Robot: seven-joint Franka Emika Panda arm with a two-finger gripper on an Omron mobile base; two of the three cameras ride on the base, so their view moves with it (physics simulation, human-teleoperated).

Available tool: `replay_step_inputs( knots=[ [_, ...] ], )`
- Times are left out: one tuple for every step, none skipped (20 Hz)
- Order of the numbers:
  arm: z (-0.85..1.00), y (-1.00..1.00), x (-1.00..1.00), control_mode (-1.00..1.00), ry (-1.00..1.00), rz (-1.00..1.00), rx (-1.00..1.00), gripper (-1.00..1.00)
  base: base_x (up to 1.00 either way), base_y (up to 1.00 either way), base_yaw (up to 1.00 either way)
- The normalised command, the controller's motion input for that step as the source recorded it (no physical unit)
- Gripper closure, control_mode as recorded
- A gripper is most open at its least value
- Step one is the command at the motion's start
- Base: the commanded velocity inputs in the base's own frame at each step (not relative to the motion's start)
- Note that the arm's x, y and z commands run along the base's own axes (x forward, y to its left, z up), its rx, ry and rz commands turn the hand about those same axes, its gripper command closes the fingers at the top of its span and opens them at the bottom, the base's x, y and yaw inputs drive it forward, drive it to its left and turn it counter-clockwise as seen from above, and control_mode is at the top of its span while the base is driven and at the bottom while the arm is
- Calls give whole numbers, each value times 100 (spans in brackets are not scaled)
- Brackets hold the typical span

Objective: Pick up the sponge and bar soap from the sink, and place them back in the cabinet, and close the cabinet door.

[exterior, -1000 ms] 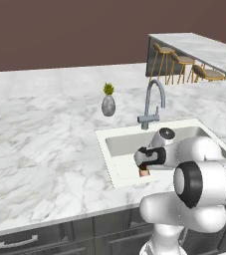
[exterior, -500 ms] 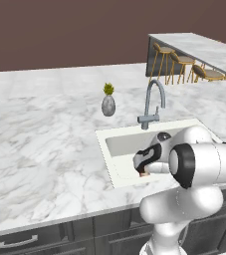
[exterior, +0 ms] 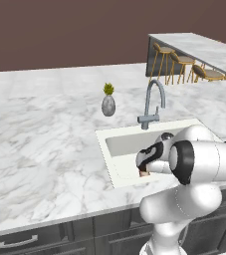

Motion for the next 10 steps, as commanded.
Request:
replay_step_inputs(
  knots=[
    [-6,-12,0,-100,0,-1,0,-100,0,0,0],
    [-8,-7,0,-100,0,-1,0,-100,0,0,0],
    [-11,-4,0,-100,0,0,0,-100,0,0,0],
    [-11,-1,0,-100,0,0,0,-100,0,0,0],
    [-14,0,0,-100,0,0,0,-100,0,0,0],
    [-15,0,3,-100,0,0,0,-100,0,0,0],
    [-15,0,0,-100,0,0,0,-100,0,0,0],
    [-16,0,0,-100,1,0,0,-100,0,0,0],
    [-16,0,4,-100,1,0,0,-100,0,0,0],
    [-18,0,8,-100,1,0,0,-100,0,0,0]
  ],
)
